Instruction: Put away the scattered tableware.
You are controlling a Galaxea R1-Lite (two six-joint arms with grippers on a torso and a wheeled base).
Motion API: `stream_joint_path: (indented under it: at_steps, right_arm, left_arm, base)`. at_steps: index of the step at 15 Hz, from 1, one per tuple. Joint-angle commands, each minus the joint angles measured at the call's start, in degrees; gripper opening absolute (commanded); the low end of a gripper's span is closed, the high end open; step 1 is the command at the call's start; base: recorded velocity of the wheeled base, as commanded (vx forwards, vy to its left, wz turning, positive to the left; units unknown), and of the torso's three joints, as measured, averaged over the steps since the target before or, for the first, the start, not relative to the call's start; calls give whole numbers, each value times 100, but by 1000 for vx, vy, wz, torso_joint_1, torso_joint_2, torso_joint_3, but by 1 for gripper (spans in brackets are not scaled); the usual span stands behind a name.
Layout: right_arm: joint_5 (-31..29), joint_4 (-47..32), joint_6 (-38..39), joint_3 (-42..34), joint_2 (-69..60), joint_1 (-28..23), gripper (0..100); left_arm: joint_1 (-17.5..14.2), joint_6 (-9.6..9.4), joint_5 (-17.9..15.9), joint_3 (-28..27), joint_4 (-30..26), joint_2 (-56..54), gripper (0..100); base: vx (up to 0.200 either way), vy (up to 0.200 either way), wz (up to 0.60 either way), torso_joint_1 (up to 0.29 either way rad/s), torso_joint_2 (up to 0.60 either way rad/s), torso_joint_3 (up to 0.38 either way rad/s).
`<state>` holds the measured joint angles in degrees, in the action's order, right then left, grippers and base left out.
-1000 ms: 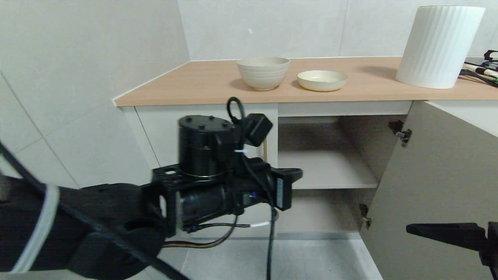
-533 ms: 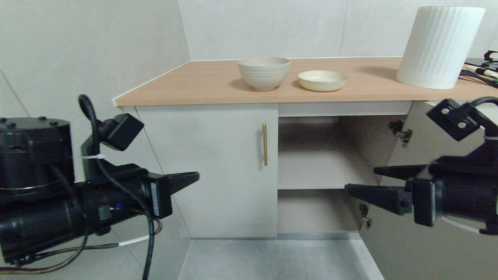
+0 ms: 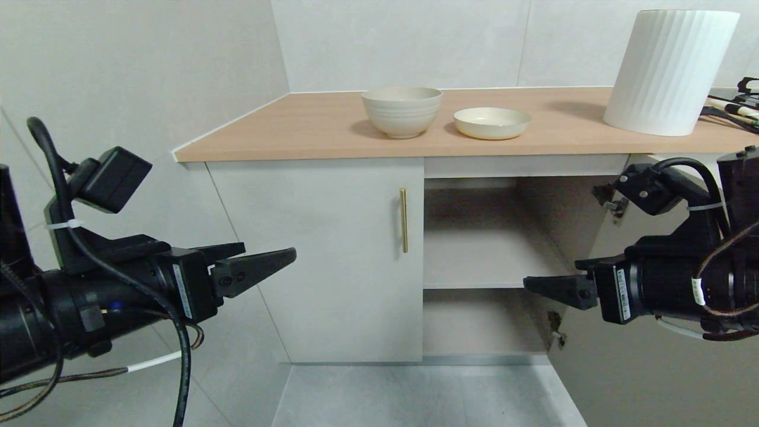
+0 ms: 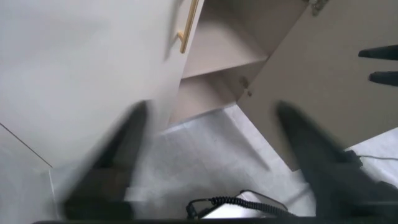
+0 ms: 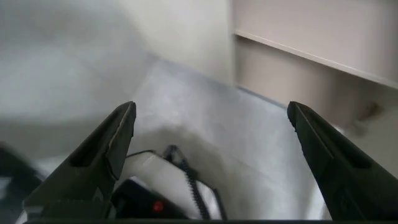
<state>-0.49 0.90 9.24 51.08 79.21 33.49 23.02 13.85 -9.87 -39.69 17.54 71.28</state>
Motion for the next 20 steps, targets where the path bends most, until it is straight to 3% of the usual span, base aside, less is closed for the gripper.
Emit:
stream_joint_path:
  at_steps: [1, 10, 20]
  right_arm:
    - [-215, -29, -1, 16, -29, 26, 100]
    - [-303, -46, 60, 113, -213, 141, 100]
    - [-285, -90, 43, -37, -301, 132, 100]
  left_arm:
    - [1, -5, 3, 5, 21, 0, 100]
    - [1, -23, 12, -21, 21, -53, 100]
    - [-8, -23, 3, -30, 21, -9, 100]
  base:
    - [0, 0, 0, 0, 0, 0]
    - [0, 0, 0, 0, 0, 0]
    - [200, 0, 0, 5, 1, 0]
